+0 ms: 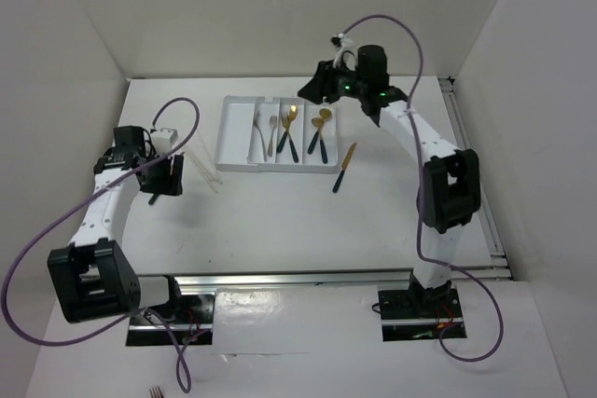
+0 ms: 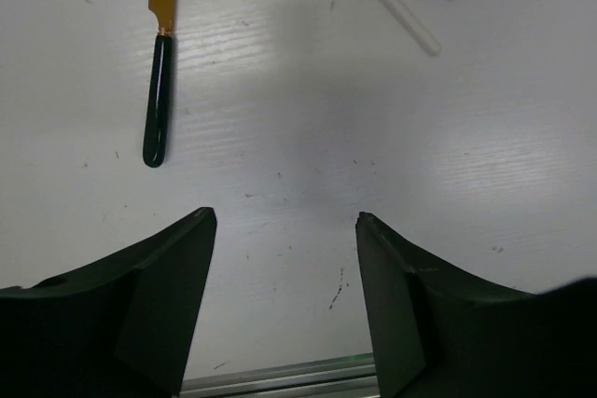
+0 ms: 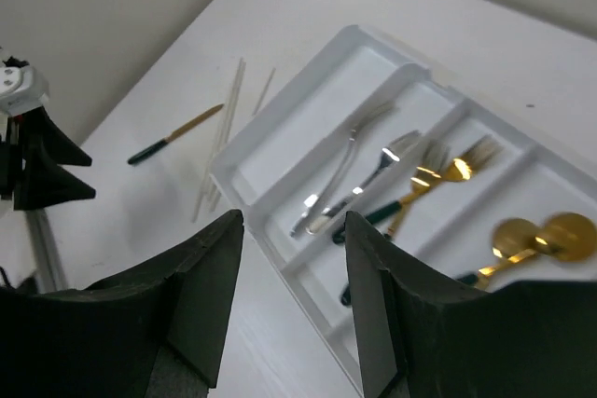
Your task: Sort the eating utensils into containers
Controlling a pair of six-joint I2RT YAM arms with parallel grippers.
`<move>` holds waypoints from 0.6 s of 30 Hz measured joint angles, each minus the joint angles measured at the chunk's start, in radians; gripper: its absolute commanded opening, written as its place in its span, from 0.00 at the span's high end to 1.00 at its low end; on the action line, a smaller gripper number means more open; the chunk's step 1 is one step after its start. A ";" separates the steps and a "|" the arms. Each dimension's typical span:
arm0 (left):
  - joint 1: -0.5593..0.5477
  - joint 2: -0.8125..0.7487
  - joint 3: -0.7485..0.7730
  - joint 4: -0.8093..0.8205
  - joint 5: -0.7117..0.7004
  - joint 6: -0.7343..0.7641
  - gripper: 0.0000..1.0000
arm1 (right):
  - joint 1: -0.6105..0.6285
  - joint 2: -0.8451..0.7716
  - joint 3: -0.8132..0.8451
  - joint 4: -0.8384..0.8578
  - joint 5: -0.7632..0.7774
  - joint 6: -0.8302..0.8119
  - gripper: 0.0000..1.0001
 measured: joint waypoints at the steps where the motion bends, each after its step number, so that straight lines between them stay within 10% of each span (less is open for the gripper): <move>1: 0.010 0.034 -0.001 -0.002 0.008 0.021 0.30 | -0.028 -0.053 -0.034 -0.002 -0.005 -0.036 0.45; 18: 0.077 0.360 0.110 0.102 -0.042 0.208 0.41 | -0.262 -0.224 -0.325 -0.116 -0.055 -0.227 0.46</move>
